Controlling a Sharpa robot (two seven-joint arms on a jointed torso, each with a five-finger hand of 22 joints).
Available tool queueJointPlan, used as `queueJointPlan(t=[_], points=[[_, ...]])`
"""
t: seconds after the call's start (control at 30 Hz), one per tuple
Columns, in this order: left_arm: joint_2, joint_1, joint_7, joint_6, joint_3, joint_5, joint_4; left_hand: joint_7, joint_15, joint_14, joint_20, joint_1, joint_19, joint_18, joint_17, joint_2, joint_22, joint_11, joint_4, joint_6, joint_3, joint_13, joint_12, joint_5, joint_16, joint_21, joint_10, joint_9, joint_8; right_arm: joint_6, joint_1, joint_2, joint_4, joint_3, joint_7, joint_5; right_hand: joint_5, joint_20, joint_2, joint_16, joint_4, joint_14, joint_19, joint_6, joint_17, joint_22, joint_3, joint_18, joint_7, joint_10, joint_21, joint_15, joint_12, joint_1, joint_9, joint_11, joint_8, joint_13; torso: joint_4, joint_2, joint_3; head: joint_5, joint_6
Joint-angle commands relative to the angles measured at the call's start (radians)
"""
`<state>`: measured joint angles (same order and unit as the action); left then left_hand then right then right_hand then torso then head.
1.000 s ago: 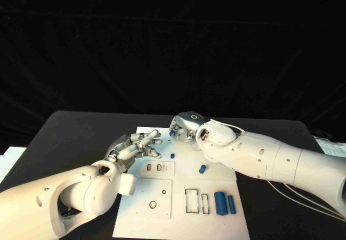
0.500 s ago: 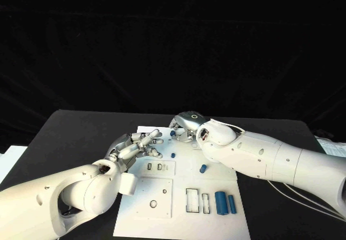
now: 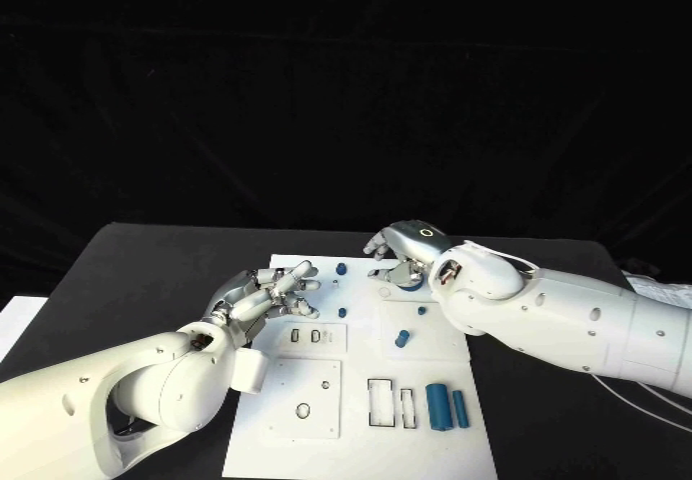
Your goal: Assemble the parts on the task board
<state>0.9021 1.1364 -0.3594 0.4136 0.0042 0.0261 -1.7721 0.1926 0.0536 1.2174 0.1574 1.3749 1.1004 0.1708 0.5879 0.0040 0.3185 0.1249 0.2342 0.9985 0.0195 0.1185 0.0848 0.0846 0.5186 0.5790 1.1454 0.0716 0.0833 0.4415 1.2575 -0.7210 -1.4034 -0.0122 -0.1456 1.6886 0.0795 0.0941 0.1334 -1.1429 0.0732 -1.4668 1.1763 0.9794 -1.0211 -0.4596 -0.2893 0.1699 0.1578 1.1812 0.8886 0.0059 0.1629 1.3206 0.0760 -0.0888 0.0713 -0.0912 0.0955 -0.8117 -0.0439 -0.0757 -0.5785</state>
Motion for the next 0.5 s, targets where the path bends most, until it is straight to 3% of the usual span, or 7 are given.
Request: queueJointPlan(t=[0.03,0.2,0.3,0.33,0.37,0.5], points=[[0.002,0.001,-0.001,-0.024,0.001,0.003,-0.004,0.007,0.0,-0.008,-0.002,0.003,-0.006,0.009,0.0,0.006,0.001,0.004,-0.004,-0.001,0.002,0.001,-0.003,0.002,-0.003,0.0,0.0,-0.001,-0.005,-0.015,0.008,-0.057,-0.057,0.003,-0.068,-0.104,0.011,-0.007,0.005,-0.083,0.01,-0.052,0.049,0.013,-0.097,-0.098,0.002,-0.001,-0.004,0.092,0.073,-0.019,0.042,0.007,0.002,0.021,0.004,-0.021,-0.0114,0.004,0.0035,-0.002,0.002],[0.003,0.001,0.001,-0.026,0.001,0.004,-0.001,0.007,0.0,-0.008,-0.002,0.003,-0.006,0.009,0.0,0.006,0.001,0.004,-0.004,-0.001,0.002,0.001,-0.003,0.002,-0.003,0.0,0.0,-0.001,-0.005,-0.094,0.016,-0.132,-0.102,0.005,-0.128,-0.165,0.048,-0.027,0.041,-0.162,0.034,-0.061,0.1,-0.005,-0.187,-0.221,0.051,-0.02,-0.025,0.217,0.166,-0.043,0.166,-0.004,-0.003,0.048,-0.003,-0.116,-0.0212,0.008,0.0083,-0.001,0.003],[0.002,0.001,0.001,-0.026,0.001,0.004,0.001,0.007,0.0,-0.008,-0.002,0.003,-0.006,0.009,0.0,0.006,0.001,0.004,-0.004,-0.001,0.002,0.001,-0.003,0.002,-0.003,0.0,0.0,-0.001,-0.005,-0.124,0.018,-0.154,-0.109,0.005,-0.145,-0.179,0.059,-0.033,0.042,-0.233,0.074,-0.066,0.126,-0.011,-0.273,-0.319,0.108,-0.035,-0.028,0.198,0.238,-0.045,0.348,0.003,-0.003,0.053,-0.001,-0.312,-0.0234,0.009,0.011,-0.001,0.002],[0.002,0.001,0.001,-0.027,0.001,0.004,0.002,0.007,0.0,-0.008,-0.002,0.003,-0.006,0.009,0.0,0.006,0.001,0.004,-0.004,-0.001,0.002,0.001,-0.003,0.002,-0.003,0.0,0.0,-0.001,-0.005,-0.131,0.018,-0.159,-0.11,0.005,-0.15,-0.182,0.076,-0.024,0.021,-0.255,0.104,-0.064,0.123,-0.014,-0.297,-0.347,0.139,-0.043,-0.033,0.135,0.265,-0.042,0.493,0.042,-0.002,0.06,0.002,-0.479,-0.0234,0.009,0.0114,-0.001,0.002],[0.001,0.001,0.002,-0.027,0.001,0.004,0.003,0.007,0.0,-0.008,-0.002,0.003,-0.006,0.009,0.0,0.006,0.001,0.004,-0.004,-0.001,0.002,0.001,-0.003,0.002,-0.003,0.0,0.0,-0.001,-0.005,-0.136,0.018,-0.162,-0.11,0.005,-0.153,-0.184,0.068,-0.028,0.026,-0.264,0.121,-0.064,0.123,-0.015,-0.31,-0.361,0.156,-0.04,-0.026,0.125,0.275,-0.042,0.542,0.034,-0.002,0.048,0.002,-0.537,-0.0247,0.009,0.0131,-0.002,0.001],[0.0,0.001,0.003,-0.028,0.0,0.004,0.005,0.007,0.0,-0.008,-0.002,0.005,-0.007,0.009,0.0,0.007,0.001,0.004,-0.005,-0.001,0.003,0.001,-0.004,0.002,-0.003,0.0,0.0,0.0,-0.005,-0.15,0.018,-0.165,-0.102,0.005,-0.161,-0.191,0.078,-0.023,0.024,-0.287,0.167,-0.066,0.119,-0.02,-0.339,-0.396,0.18,-0.042,-0.02,0.097,0.304,-0.035,0.681,0.061,-0.001,0.043,0.003,-0.709,-0.0229,0.008,0.0103,-0.013,0.004]])
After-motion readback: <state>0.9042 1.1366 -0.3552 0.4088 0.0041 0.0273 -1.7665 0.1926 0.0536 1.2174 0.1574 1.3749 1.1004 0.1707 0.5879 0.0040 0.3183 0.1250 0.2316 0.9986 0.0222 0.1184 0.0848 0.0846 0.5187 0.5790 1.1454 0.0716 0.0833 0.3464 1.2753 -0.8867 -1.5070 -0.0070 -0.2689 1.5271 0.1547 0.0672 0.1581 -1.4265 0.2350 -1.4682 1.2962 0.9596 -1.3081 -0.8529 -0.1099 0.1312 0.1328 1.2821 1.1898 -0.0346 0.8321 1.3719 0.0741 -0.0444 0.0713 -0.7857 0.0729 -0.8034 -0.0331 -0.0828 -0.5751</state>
